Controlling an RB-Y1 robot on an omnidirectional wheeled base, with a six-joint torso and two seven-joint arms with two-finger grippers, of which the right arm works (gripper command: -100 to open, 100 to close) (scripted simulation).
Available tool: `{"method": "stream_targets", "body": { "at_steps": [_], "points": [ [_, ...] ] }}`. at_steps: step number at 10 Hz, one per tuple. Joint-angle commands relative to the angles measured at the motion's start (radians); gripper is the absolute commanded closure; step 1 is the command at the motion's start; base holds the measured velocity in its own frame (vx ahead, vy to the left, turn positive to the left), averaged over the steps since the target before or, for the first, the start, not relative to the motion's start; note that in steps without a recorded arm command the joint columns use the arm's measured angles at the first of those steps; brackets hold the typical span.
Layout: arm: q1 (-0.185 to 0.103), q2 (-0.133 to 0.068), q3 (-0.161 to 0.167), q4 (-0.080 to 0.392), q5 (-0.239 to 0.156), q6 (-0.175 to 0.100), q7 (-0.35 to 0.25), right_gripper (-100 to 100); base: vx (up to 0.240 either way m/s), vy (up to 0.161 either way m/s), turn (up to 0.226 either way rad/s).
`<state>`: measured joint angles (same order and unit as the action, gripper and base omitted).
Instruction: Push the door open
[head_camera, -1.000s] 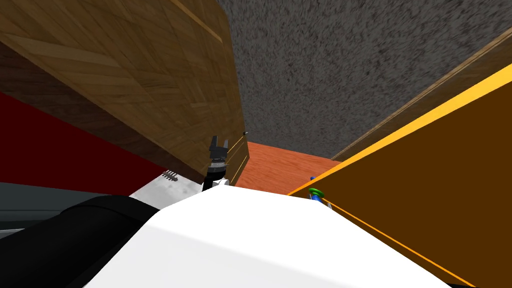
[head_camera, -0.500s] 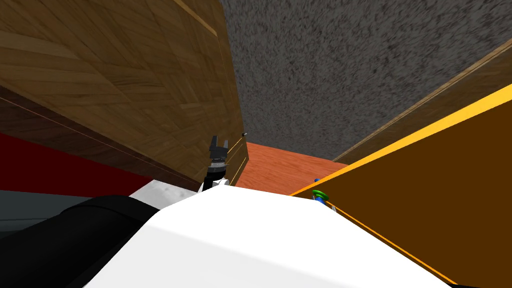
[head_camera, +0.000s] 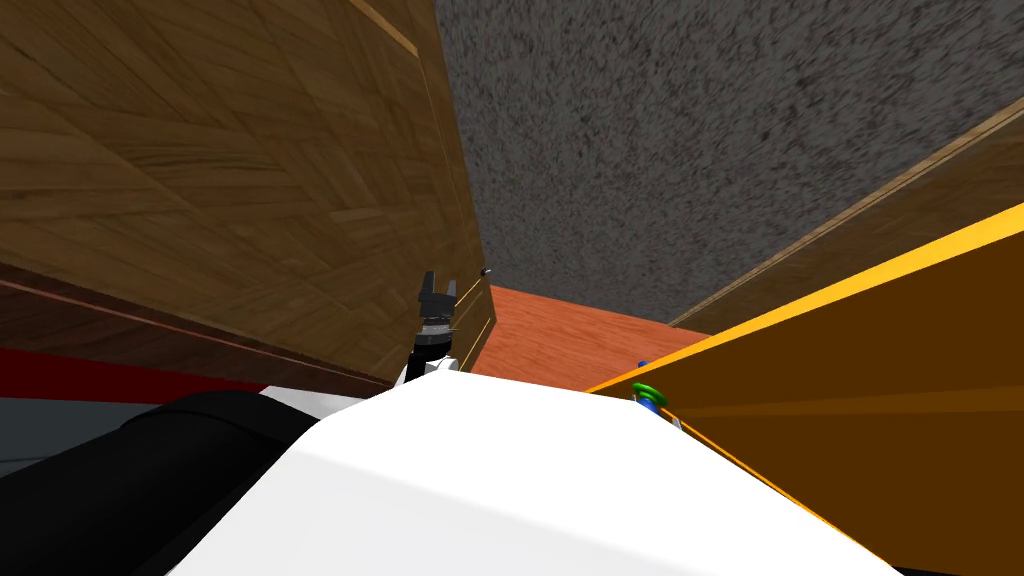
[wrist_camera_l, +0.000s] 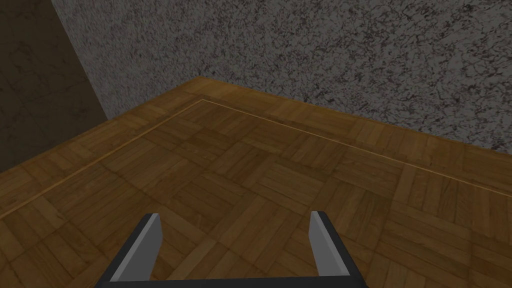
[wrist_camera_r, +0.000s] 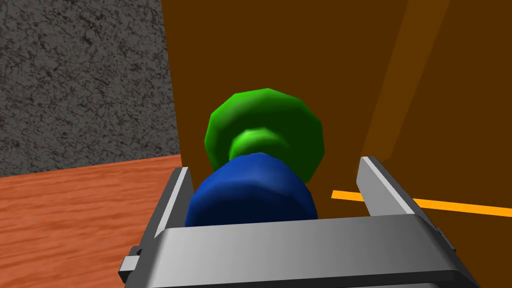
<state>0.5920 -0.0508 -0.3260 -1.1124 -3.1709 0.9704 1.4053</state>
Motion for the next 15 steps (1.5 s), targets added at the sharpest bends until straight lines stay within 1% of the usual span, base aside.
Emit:
{"method": "stream_targets", "body": {
  "at_steps": [1, 4, 5, 8, 12, 14, 15],
  "points": [
    [0.012, -0.006, -0.024, -0.014, -0.038, 0.001, 0.009, 100, 0.116, -0.013, -0.003],
    [0.013, 0.002, -0.031, -0.013, -0.070, -0.002, 0.022, 100, 0.124, -0.024, -0.011],
    [0.014, 0.009, -0.035, -0.012, -0.090, -0.005, 0.031, 100, 0.127, -0.015, 0.005],
    [0.016, 0.025, -0.042, -0.010, -0.129, -0.009, 0.046, 100, 0.144, -0.023, -0.014],
    [0.020, 0.063, -0.054, -0.008, -0.190, -0.015, 0.072, 100, 0.167, -0.025, -0.006],
    [0.021, 0.091, -0.060, -0.006, -0.222, -0.019, 0.085, 100, 0.148, -0.029, -0.023],
    [0.020, 0.085, -0.054, -0.009, -0.209, -0.025, 0.083, 100, 0.066, -0.009, -0.009]
  ]
}}
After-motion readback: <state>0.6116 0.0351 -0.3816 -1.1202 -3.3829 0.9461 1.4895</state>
